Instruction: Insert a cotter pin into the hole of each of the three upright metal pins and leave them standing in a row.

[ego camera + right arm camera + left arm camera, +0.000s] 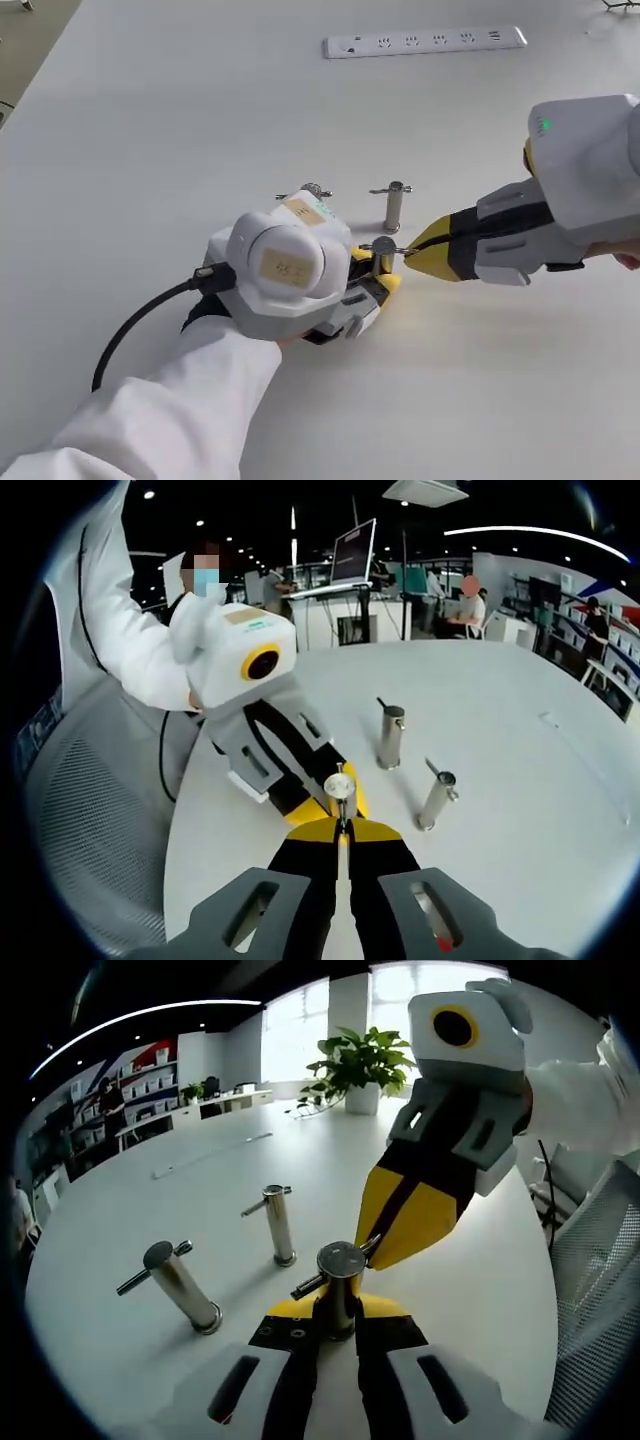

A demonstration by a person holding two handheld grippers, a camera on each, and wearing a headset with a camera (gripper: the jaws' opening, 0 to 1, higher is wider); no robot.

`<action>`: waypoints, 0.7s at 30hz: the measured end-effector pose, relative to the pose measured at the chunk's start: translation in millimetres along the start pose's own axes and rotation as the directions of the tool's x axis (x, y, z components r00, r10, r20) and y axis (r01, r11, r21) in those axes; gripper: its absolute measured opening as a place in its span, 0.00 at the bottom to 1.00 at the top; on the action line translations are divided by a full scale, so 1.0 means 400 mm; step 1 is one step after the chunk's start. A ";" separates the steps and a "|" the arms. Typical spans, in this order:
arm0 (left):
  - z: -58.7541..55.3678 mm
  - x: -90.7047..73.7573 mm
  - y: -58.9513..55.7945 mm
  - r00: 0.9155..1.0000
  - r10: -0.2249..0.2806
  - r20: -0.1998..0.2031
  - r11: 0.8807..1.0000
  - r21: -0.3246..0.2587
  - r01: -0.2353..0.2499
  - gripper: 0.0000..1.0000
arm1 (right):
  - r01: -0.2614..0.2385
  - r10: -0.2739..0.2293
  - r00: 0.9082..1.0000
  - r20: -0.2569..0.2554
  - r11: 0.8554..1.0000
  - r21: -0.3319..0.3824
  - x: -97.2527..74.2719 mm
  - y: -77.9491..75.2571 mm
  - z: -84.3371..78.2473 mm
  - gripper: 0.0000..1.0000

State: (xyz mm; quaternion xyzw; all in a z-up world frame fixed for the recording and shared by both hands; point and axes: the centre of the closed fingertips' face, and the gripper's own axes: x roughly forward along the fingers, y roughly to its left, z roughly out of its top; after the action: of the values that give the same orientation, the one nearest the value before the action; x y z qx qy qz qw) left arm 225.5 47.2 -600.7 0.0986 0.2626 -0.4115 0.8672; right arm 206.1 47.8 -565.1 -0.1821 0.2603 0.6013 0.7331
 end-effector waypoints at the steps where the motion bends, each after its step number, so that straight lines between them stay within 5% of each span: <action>1: 0.000 0.000 0.000 1.000 0.001 0.000 1.000 -0.002 -0.001 0.12 | 0.000 0.000 1.000 -0.002 1.000 0.003 0.003 0.000 0.003 0.00; 11: -0.001 -0.001 -0.001 1.000 0.006 0.002 1.000 -0.005 -0.006 0.12 | 0.000 0.000 0.999 -0.035 1.000 -0.007 0.008 0.005 0.006 0.00; 15: -0.002 -0.001 0.000 1.000 0.001 0.006 0.999 -0.036 -0.001 0.12 | 0.006 -0.012 0.999 -0.052 0.995 -0.101 0.007 0.008 0.005 0.00; 21: -0.002 0.002 0.000 1.000 -0.001 0.004 0.999 -0.054 0.001 0.12 | 0.016 -0.021 0.999 -0.049 0.994 -0.104 0.007 0.001 0.006 0.00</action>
State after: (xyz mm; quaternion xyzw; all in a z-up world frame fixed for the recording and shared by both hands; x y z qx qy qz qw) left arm 225.4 46.9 -601.7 0.0741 0.2721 -0.4048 0.8698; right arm 206.5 51.3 -564.9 -0.2376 0.2454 0.6024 0.7214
